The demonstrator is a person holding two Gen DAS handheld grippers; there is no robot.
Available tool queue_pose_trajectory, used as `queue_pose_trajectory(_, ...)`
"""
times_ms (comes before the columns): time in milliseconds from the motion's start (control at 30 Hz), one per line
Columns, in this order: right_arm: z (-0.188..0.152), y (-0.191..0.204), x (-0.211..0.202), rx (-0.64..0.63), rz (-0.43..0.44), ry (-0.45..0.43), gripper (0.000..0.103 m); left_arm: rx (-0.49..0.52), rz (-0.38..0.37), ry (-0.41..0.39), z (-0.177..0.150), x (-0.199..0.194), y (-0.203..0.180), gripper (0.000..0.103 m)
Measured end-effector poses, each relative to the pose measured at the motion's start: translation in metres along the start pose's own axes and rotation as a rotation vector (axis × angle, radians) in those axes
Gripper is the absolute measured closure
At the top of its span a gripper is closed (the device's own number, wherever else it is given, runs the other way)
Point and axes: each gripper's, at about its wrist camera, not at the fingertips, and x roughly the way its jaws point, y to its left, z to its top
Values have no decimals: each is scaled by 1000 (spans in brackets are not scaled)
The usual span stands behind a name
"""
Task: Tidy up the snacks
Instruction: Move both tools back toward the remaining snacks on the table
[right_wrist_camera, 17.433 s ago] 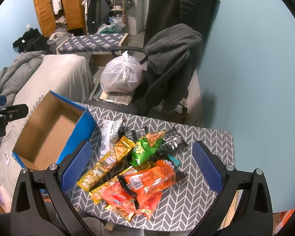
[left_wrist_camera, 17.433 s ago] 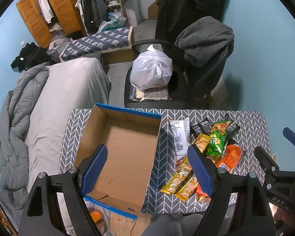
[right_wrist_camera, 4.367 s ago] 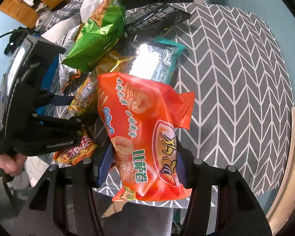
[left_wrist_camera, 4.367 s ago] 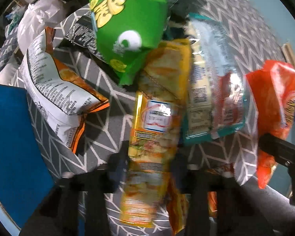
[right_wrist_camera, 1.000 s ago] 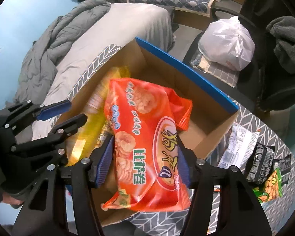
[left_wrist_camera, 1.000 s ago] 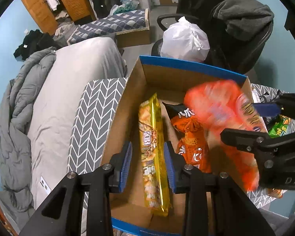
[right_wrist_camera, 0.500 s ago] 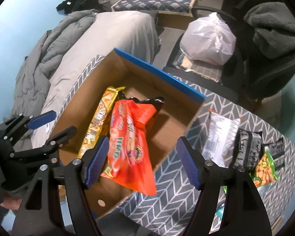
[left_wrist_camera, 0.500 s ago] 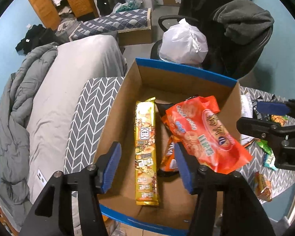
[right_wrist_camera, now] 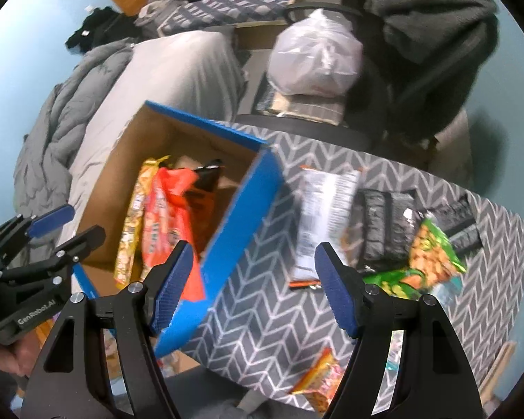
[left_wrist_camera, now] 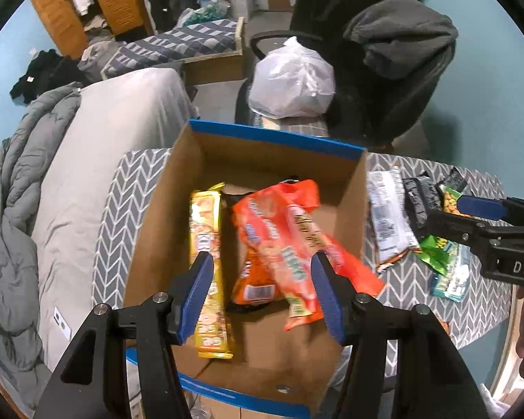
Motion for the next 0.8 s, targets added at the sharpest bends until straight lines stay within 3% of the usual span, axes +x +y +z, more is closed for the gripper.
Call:
queue_pose_trajectory(467,-31,-92,-23,169,-73,-1,30,72,-71,22,13,-4,-62,43)
queue_pose_trajectory(800,-52,-141,-20,278,-101,15,30,116,-78,53,22,8,-104,38)
